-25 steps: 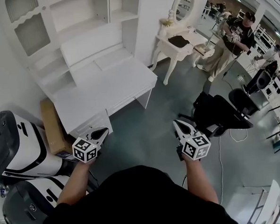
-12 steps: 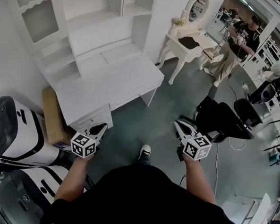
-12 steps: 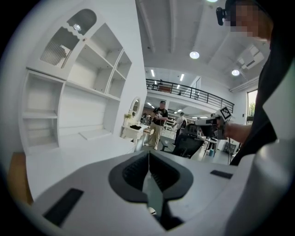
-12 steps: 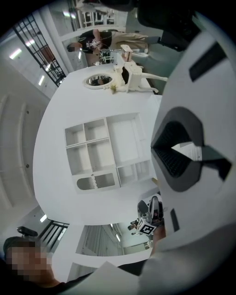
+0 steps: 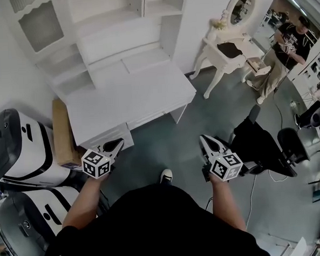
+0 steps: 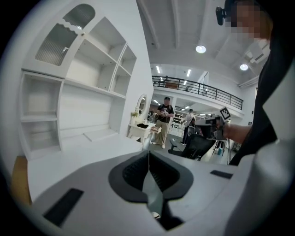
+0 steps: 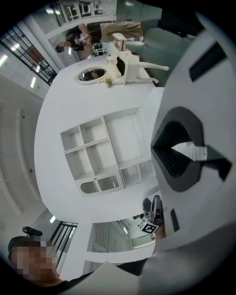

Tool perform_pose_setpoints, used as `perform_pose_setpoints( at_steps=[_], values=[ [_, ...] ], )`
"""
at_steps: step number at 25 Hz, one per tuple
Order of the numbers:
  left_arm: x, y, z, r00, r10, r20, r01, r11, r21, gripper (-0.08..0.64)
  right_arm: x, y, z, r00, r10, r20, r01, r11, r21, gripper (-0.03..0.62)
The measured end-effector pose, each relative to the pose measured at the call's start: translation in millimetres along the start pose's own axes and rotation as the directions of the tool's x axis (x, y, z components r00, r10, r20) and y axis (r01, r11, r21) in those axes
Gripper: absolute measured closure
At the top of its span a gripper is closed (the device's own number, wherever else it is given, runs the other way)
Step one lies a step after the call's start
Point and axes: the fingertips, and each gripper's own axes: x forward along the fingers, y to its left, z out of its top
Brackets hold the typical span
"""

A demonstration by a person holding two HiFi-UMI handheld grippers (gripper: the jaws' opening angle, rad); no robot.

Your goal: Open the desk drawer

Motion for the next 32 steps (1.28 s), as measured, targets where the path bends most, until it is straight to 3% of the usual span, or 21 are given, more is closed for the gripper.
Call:
perform_pose_setpoints(
  at_steps=[12, 21, 32],
  values=[
    [90.7, 9.9, 52.6, 0.995, 0.098, -0.006, -0.098, 0.995, -0.019, 0.548, 82.8, -93.4, 41.2, 0.988, 0.153, -0.031, -0.152, 0.988, 0.019, 0.591],
    [105.0, 24.3, 61.9, 0.978, 0.208, -0.010, -0.209, 0.976, -0.055, 0.548, 130.6, -116.7, 50.0, 0.961, 0.269, -0.064, -0.268, 0.963, 0.025, 0.591],
    [123.4, 26.8, 58.2, 0.982, 0.188, -0.029, -0.189, 0.980, -0.055, 0.548, 151.3, -123.6, 42.1, 0.951, 0.291, -0.107, -0.288, 0.957, 0.043, 0.591]
  ],
)
